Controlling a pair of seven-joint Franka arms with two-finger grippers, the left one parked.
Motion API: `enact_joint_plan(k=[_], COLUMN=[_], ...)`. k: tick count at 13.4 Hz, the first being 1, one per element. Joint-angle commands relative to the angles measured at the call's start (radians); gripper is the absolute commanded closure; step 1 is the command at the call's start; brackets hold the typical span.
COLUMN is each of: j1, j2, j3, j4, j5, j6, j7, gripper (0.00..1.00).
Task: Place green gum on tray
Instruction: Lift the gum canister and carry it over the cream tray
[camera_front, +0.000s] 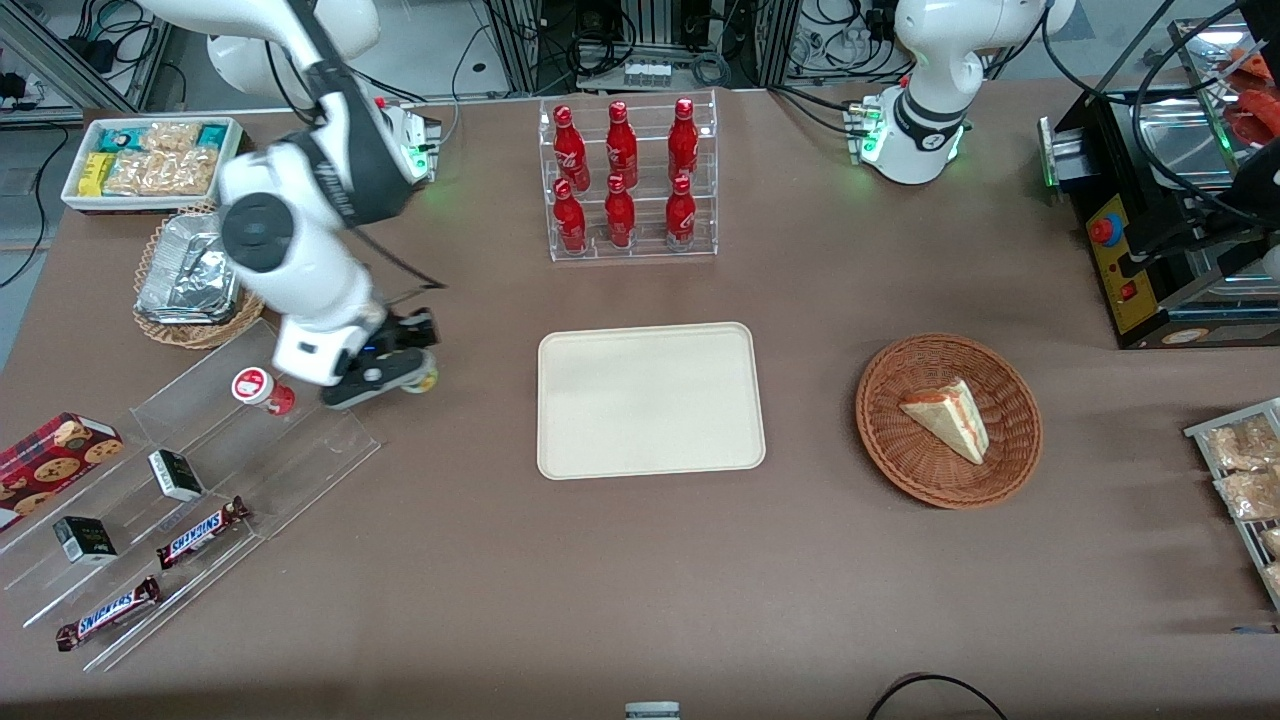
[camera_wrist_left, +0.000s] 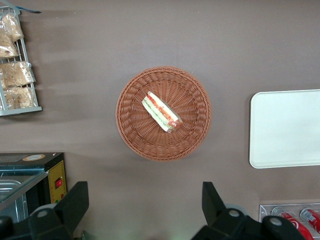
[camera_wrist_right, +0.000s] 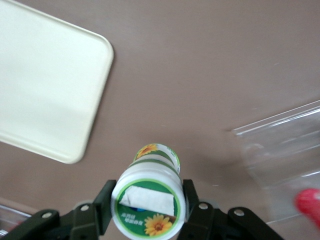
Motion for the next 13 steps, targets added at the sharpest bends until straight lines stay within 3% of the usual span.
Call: enact_joint_plan(k=[1, 7, 13], j1=[0.075, 0.255, 0.351], j2=[0.125, 0.385, 0.516], j3=[-0.013, -0.015, -0.013], j4=[0.128, 0.374, 0.405], j5=[0.098, 0.118, 0.12], j6=[0.001, 0.041, 0.219], j7=[0.152, 0.548, 0.739], gripper=[1.0, 1.0, 1.0])
